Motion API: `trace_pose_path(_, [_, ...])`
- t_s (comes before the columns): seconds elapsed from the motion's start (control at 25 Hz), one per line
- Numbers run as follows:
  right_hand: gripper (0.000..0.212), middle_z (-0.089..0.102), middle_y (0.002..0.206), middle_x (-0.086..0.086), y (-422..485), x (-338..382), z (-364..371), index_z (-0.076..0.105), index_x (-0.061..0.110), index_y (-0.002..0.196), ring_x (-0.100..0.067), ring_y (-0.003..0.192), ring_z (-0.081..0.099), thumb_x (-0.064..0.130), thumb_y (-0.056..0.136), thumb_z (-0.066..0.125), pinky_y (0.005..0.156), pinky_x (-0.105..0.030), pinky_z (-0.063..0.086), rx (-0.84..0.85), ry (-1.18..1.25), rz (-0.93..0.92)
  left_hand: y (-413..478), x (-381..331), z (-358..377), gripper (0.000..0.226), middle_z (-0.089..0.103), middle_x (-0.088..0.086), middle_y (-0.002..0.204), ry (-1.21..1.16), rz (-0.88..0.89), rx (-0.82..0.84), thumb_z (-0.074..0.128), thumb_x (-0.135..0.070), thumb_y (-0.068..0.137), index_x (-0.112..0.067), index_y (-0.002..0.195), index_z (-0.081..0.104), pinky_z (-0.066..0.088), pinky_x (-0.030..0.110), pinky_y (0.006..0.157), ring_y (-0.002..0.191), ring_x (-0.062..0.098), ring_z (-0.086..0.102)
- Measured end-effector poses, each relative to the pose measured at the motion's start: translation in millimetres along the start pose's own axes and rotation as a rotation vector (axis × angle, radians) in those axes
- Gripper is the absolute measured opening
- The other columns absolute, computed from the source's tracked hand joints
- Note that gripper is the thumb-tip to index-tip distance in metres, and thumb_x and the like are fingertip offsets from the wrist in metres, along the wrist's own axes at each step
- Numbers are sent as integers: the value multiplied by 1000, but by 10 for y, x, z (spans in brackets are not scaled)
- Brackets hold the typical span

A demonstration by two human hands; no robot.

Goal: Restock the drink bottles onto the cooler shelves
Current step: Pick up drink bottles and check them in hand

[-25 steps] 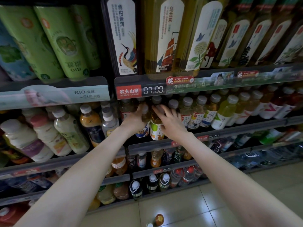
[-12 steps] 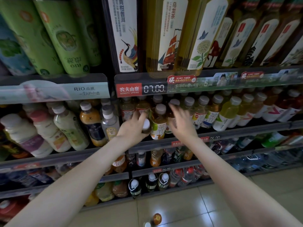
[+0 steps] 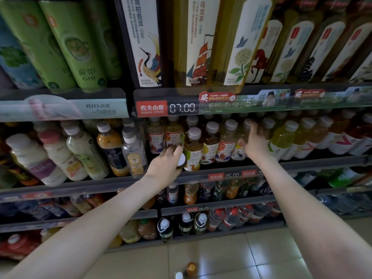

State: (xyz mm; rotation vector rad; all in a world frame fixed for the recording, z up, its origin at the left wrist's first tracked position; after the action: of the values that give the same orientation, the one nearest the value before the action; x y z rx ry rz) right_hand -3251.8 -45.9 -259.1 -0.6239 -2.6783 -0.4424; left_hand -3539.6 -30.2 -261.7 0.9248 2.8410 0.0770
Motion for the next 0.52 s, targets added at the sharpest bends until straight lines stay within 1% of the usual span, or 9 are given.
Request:
trace_pose_path(0.08, [59,32,141,-21,-8,-21,-12,26,9,140,-43,117,48,14,92,59,92,-46,44,5,47,27,12,-14,3,55,45,9,129,6,-6,-12,59,-28,90,-13,134,29,45,30,80,117,28,49])
trace_pose_path(0.16, [57,34,140,-21,28,-49,-76,28,9,138,-43,116,49,21,92,60,92,-45,44,13,75,38,26,-37,11,55,46,9,128,-3,-14,-17,59,-27,89,-13,133,30,45,31,80,117,28,49])
trace_pose_path(0.28, [64,35,143,-19,131,-113,-154,26,17,143,-41,122,46,32,91,62,96,-44,43,80,55,41,46,-47,23,56,47,10,127,-11,-35,-25,61,-27,88,-13,132,30,46,31,80,116,29,49])
trace_pose_path(0.36, [61,37,143,-17,123,-165,-189,28,20,144,-37,127,42,34,93,59,98,-42,41,120,35,35,46,-48,21,57,47,11,126,-9,-46,-25,62,-27,88,-13,132,30,47,32,80,116,29,49])
trace_pose_path(0.4, [57,41,138,-16,83,-177,-219,33,20,140,-35,124,44,34,92,59,95,-41,43,116,41,16,45,-46,22,59,47,11,126,-6,-48,-22,63,-27,88,-13,133,29,47,32,80,116,29,49])
trace_pose_path(0.44, [50,46,130,-15,23,-183,-253,38,20,132,-33,117,48,36,90,61,89,-39,45,115,41,-9,45,-38,24,60,47,12,126,-10,-52,-19,63,-27,88,-13,134,29,47,33,81,116,30,49])
trace_pose_path(0.52, [42,53,112,-10,-145,-178,-302,40,20,118,-30,100,54,41,89,61,75,-35,46,173,-25,-47,43,-8,27,60,49,13,124,-51,-70,-16,64,-27,87,-13,134,30,47,34,80,114,31,50])
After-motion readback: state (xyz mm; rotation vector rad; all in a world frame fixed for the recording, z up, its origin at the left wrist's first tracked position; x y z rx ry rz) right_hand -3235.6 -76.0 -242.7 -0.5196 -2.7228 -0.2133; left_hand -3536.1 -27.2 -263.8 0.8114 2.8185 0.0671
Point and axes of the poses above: each hand's wrist, its own y-axis towards the middle knuckle, its own z-axis out of the palm, x = y × z, the point moved 5 cm from there along y, towards the middle knuckle
